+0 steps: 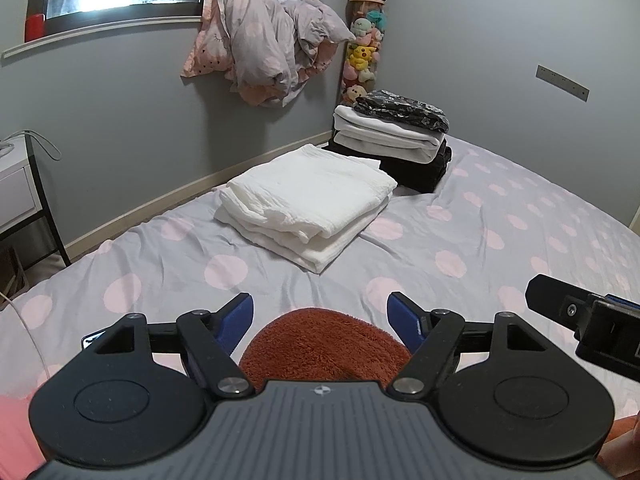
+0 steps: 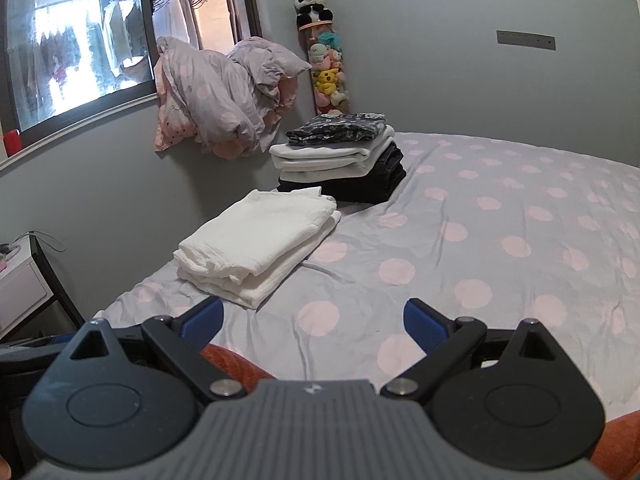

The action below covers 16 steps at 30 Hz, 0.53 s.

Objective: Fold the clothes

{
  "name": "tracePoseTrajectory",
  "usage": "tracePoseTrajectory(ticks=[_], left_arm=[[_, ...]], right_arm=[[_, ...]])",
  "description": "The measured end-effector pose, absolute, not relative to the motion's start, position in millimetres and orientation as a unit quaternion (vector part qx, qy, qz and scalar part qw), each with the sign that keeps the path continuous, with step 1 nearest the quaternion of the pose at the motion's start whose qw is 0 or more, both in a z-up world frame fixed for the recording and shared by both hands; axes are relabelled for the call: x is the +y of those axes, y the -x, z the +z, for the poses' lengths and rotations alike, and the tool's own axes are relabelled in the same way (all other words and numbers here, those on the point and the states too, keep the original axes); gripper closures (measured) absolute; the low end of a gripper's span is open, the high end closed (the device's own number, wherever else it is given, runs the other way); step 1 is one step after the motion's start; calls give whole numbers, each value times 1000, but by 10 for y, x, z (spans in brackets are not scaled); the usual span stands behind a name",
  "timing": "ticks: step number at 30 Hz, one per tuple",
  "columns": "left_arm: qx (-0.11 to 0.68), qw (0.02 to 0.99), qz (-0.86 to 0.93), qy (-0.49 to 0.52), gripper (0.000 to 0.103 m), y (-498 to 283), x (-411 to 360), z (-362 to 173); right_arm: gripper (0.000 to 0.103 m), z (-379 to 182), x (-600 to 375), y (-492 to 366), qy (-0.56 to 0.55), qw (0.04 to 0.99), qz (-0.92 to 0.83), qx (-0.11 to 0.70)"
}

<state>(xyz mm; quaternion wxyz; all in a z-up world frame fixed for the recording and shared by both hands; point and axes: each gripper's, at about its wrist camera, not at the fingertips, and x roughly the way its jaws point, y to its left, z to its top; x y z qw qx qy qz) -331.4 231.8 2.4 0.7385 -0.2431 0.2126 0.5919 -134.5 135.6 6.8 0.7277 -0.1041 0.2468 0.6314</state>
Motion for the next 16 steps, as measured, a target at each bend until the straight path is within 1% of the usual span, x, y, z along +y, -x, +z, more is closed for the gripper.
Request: tracePoseTrajectory(ticks=[16], left_arm=[[215,744,591,228,16,3267,2296,19]], right_arm=[[5,43,1336,1297,99,728,627,258]])
